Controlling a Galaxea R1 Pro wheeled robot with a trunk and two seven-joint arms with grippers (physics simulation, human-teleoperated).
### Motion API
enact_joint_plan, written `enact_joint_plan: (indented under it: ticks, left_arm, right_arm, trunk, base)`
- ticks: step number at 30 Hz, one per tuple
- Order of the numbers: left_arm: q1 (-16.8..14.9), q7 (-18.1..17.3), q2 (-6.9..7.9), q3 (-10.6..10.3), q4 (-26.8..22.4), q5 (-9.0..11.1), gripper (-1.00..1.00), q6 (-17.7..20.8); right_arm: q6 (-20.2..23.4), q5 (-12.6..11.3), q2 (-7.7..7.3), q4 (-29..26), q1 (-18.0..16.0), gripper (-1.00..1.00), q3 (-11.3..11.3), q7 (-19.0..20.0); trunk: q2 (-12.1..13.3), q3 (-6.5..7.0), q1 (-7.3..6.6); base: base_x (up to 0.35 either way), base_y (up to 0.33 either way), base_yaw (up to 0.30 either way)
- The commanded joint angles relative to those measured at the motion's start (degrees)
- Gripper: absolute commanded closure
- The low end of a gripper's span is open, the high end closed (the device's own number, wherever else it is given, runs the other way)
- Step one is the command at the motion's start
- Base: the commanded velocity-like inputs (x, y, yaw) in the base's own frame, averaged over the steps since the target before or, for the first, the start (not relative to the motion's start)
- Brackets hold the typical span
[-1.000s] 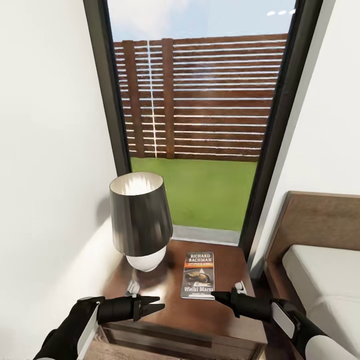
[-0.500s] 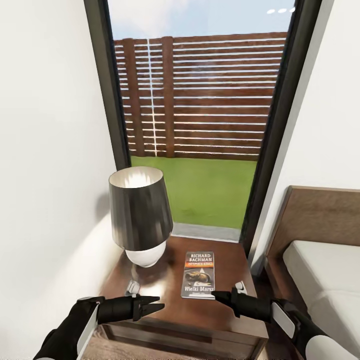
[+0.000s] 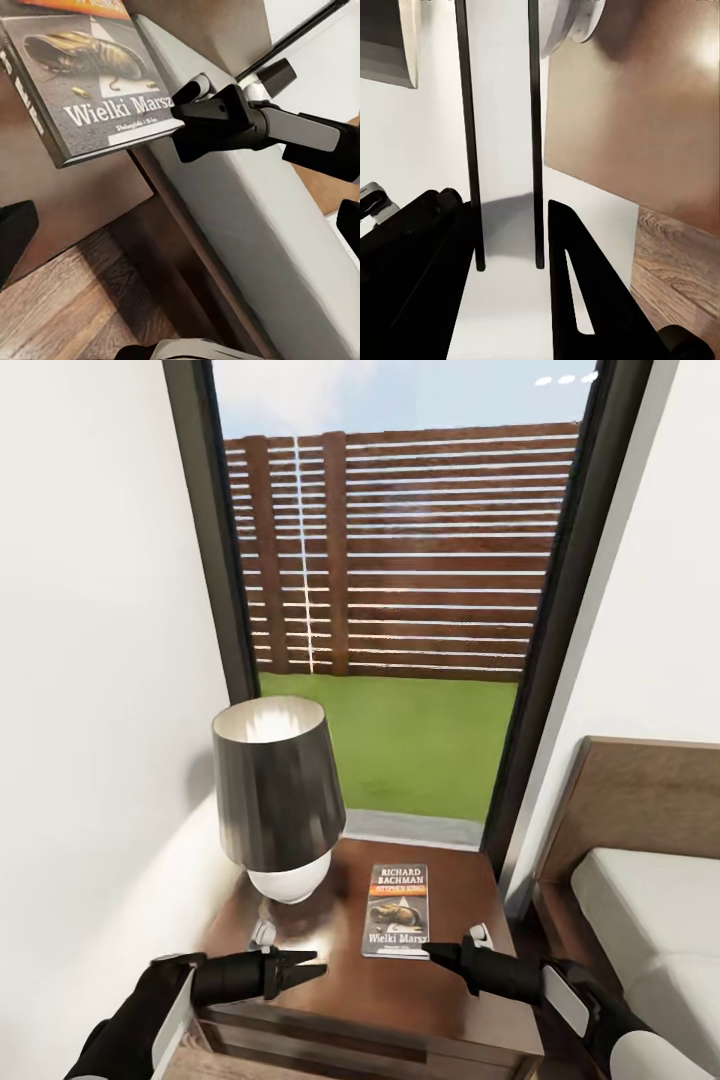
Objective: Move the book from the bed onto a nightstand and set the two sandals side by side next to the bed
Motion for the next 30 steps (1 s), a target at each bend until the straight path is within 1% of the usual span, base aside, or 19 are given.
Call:
enact_joint_plan:
  ticks: [1,3,8,12,22,30]
  left_arm:
    - [-0.05,-0.16,-0.01,0.95,-0.01,0.1,-1.0,0.6]
    - [-0.07,-0.16,-0.05,2.16,-0.01,0.03,-1.0,0.6]
    - [-0.09,-0.15,-0.07,2.97,-0.01,-0.03,-1.0,0.59]
    - [-0.08,-0.09,-0.07,3.04,-0.01,-0.08,-1.0,0.54]
    - [-0.09,0.01,-0.16,2.88,-0.01,-0.21,-1.0,0.51]
    - [-0.09,-0.06,-0.16,2.87,-0.01,-0.21,-1.0,0.57]
  right_arm:
    - [0.32,-0.45,-0.03,-0.01,-0.04,1.0,0.28,0.0]
    - [0.31,-0.45,-0.02,-0.02,-0.04,1.0,0.28,0.0]
    - [0.31,-0.45,-0.01,0.01,-0.04,1.0,0.28,0.03]
    - [0.31,-0.45,0.0,0.01,-0.04,1.0,0.28,0.01]
    - [0.31,-0.45,0.04,-0.03,-0.04,1.0,0.28,0.01]
    - [0.31,-0.45,0.07,-0.02,-0.04,1.0,0.28,0.03]
  trunk:
    - [-0.02,-0.06,0.0]
    - [-0.02,-0.06,0.0]
    - [-0.02,-0.06,0.0]
    - [-0.02,-0.06,0.0]
    - [-0.02,-0.06,0.0]
    - [-3.23,-1.49,1.75]
  base:
    - [0.085,0.0,0.0]
    - [0.198,0.0,0.0]
    - [0.282,0.0,0.0]
    - [0.145,0.0,0.0]
    - [0.015,0.0,0.0]
    - [0.0,0.0,0.0]
